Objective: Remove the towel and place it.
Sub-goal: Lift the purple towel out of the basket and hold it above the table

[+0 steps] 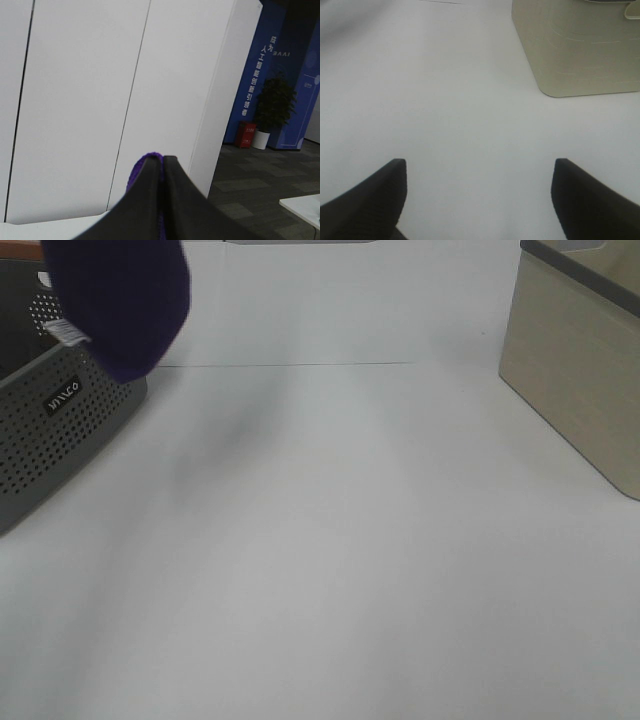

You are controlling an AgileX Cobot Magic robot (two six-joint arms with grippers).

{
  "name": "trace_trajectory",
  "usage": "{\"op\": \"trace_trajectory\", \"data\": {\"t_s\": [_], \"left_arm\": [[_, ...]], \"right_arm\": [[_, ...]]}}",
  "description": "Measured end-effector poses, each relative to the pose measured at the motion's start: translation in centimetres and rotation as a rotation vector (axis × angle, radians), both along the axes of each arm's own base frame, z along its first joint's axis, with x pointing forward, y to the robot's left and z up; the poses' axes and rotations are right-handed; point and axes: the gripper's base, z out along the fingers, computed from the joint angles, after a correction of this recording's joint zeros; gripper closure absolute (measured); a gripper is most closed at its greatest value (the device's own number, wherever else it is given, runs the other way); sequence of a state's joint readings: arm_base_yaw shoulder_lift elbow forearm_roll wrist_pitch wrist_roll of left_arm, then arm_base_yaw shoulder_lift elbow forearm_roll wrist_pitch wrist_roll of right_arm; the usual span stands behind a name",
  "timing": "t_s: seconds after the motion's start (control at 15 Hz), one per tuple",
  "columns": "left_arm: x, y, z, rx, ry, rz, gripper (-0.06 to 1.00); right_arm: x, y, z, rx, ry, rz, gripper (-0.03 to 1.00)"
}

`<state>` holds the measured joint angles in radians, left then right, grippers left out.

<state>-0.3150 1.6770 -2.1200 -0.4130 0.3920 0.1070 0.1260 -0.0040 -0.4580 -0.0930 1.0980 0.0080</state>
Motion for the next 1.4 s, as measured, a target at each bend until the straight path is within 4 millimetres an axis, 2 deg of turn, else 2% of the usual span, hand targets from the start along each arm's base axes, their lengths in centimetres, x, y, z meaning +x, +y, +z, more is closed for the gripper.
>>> {"op": "trace_trajectory", "data": {"t_s": [0.07,0.27,0.4,0.53,0.6,0.73,0.8,0.93,1.13,1.2,1.4], "left_arm": [[-0.4,-1.1,-0.1,0.039,-0.014,-0.028,0.94],[-0.4,-2.1,-0.7,0.074,0.019,-0.064,0.94],[0.4,-3.0,-2.0,0.104,0.072,-0.089,0.94],[1.1,-3.5,-3.1,0.119,0.123,-0.112,0.94],[1.8,-4.0,-3.9,0.106,0.161,-0.137,0.94],[2.4,-4.6,-5.0,0.111,0.200,-0.177,0.94],[2.5,-4.8,-5.3,0.116,0.212,-0.190,0.94],[3.0,-5.6,-6.4,0.144,0.248,-0.233,0.94],[2.3,-7.3,-6.7,0.188,0.229,-0.277,0.94],[1.9,-8.0,-6.7,0.200,0.220,-0.297,0.94],[1.7,-8.4,-6.7,0.206,0.216,-0.306,0.94]], "right_arm": [[0.0,0.0,0.0,-0.001,-0.001,0.001,0.26],[0.1,0.1,0.6,-0.007,-0.050,0.018,0.26],[0.5,0.6,1.7,-0.005,-0.171,0.087,0.26],[1.4,1.2,2.4,-0.007,-0.214,0.155,0.26],[3.5,2.2,3.1,-0.015,-0.209,0.245,0.26],[6.3,2.8,3.1,-0.067,-0.155,0.322,0.26],[7.1,3.1,3.0,-0.065,-0.136,0.338,0.26],[10.0,4.1,2.8,-0.003,-0.106,0.388,0.26],[14.1,5.8,1.9,0.051,-0.107,0.517,0.27],[15.5,6.9,1.6,0.124,-0.137,0.593,0.31],[17.9,8.4,1.3,0.182,-0.265,0.739,0.32]]}}
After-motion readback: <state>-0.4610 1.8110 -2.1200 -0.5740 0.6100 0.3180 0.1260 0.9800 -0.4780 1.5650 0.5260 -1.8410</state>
